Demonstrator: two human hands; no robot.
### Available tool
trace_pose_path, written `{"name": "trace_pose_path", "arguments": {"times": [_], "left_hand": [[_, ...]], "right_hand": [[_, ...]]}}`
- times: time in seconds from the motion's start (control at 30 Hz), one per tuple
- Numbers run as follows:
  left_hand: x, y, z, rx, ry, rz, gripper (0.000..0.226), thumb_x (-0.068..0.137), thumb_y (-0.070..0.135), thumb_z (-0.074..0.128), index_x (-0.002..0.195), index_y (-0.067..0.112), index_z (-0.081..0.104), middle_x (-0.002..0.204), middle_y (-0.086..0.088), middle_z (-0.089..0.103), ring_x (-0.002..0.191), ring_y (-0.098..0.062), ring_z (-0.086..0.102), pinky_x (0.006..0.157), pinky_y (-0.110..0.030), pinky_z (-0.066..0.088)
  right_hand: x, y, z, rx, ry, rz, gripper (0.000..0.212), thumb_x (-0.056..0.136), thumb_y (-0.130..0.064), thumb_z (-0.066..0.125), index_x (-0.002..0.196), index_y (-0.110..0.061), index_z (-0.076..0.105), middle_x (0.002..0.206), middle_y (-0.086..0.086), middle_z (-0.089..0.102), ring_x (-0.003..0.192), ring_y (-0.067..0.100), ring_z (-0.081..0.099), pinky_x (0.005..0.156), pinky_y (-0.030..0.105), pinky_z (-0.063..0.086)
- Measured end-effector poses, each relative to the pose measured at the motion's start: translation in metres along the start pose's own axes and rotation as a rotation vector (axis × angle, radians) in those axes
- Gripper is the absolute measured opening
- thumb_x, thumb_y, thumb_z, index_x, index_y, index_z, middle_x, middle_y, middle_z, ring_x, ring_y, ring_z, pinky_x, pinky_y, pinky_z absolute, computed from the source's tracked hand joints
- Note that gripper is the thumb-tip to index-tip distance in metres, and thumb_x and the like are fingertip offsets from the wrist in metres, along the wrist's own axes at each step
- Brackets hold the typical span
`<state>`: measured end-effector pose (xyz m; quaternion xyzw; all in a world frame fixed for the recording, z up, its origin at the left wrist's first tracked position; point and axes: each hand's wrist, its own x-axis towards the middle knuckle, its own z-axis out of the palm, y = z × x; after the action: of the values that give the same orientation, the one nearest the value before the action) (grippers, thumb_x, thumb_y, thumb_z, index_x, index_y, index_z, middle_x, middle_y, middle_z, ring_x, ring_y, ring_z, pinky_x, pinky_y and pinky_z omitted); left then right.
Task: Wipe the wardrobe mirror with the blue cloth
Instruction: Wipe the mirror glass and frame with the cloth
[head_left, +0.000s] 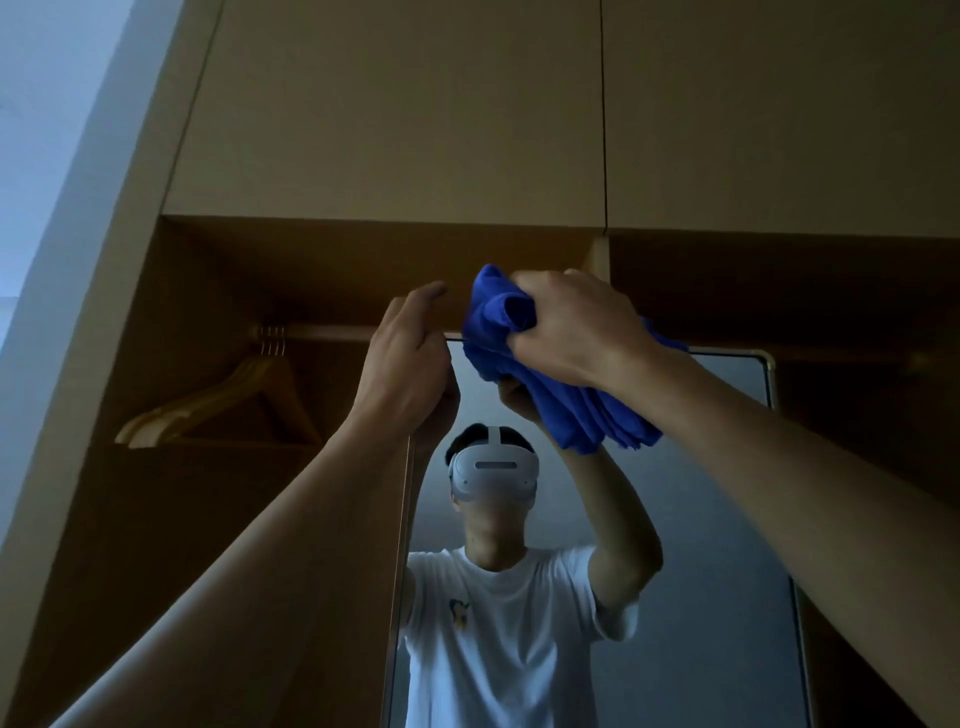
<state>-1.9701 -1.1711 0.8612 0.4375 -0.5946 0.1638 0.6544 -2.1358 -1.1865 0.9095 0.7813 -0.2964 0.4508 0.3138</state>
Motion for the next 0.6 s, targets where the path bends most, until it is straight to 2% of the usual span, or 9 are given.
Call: {"name": "trace_pose_path", "arguments": {"times": [0.07,0.13,0.23,0.3,0.43,0.53,0.6], "left_hand": [[-0.002,-0.001,-0.002,-0.029,0.042,-0.066,0.051,0.104,0.009,0.038,0.153,0.021,0.045,0.147,-0.004,0.052,0.136,-0.020,0.047,0.111,-0.037,0.040],[-0.004,-0.002,-0.003,-0.048,0.059,-0.118,0.052,0.103,0.009,0.037,0.153,0.019,0.046,0.145,-0.004,0.057,0.133,-0.022,0.051,0.109,-0.037,0.043],[-0.010,-0.005,-0.005,-0.063,0.045,-0.167,0.054,0.101,0.007,0.038,0.153,0.017,0.046,0.137,-0.002,0.060,0.131,-0.021,0.053,0.097,-0.027,0.039],[-0.013,-0.005,-0.006,-0.091,0.033,-0.194,0.053,0.101,0.008,0.038,0.153,0.017,0.046,0.141,-0.002,0.059,0.134,-0.021,0.050,0.097,-0.026,0.036],[-0.015,-0.007,-0.007,-0.145,0.025,-0.233,0.051,0.102,0.014,0.040,0.152,0.018,0.049,0.150,-0.004,0.054,0.140,-0.022,0.047,0.112,-0.034,0.038],[-0.014,-0.011,-0.011,-0.182,-0.002,-0.264,0.050,0.101,0.017,0.042,0.151,0.021,0.049,0.149,0.001,0.055,0.139,-0.020,0.048,0.109,-0.031,0.038],[-0.013,-0.015,-0.014,-0.197,-0.040,-0.257,0.049,0.099,0.015,0.041,0.145,0.023,0.055,0.141,0.001,0.062,0.132,-0.021,0.054,0.104,-0.034,0.043]], "right_hand": [[-0.006,0.008,-0.007,-0.011,-0.016,0.027,0.008,0.083,-0.024,0.058,0.081,-0.023,0.051,0.072,-0.002,0.060,0.064,0.018,0.057,0.058,0.031,0.043],[-0.012,0.017,-0.015,-0.044,-0.009,0.073,0.003,0.083,-0.023,0.057,0.084,-0.023,0.054,0.073,-0.002,0.061,0.066,0.021,0.058,0.062,0.034,0.047],[-0.020,0.029,-0.020,-0.083,0.014,0.131,0.003,0.082,-0.021,0.057,0.082,-0.022,0.054,0.070,-0.003,0.059,0.063,0.020,0.057,0.057,0.031,0.040],[-0.021,0.028,-0.020,-0.095,0.020,0.137,0.004,0.081,-0.021,0.057,0.081,-0.021,0.054,0.069,-0.002,0.058,0.063,0.021,0.056,0.056,0.030,0.037],[-0.013,0.005,-0.010,-0.052,0.019,0.073,0.005,0.080,-0.022,0.057,0.080,-0.020,0.052,0.071,0.000,0.060,0.065,0.024,0.058,0.058,0.033,0.044],[-0.001,-0.021,0.004,-0.022,0.021,0.012,0.007,0.081,-0.022,0.057,0.083,-0.019,0.052,0.072,0.000,0.058,0.069,0.025,0.054,0.060,0.032,0.039],[0.007,-0.039,0.014,-0.001,0.016,-0.026,0.010,0.082,-0.023,0.058,0.086,-0.019,0.050,0.070,-0.004,0.050,0.077,0.026,0.051,0.065,0.034,0.039]]}}
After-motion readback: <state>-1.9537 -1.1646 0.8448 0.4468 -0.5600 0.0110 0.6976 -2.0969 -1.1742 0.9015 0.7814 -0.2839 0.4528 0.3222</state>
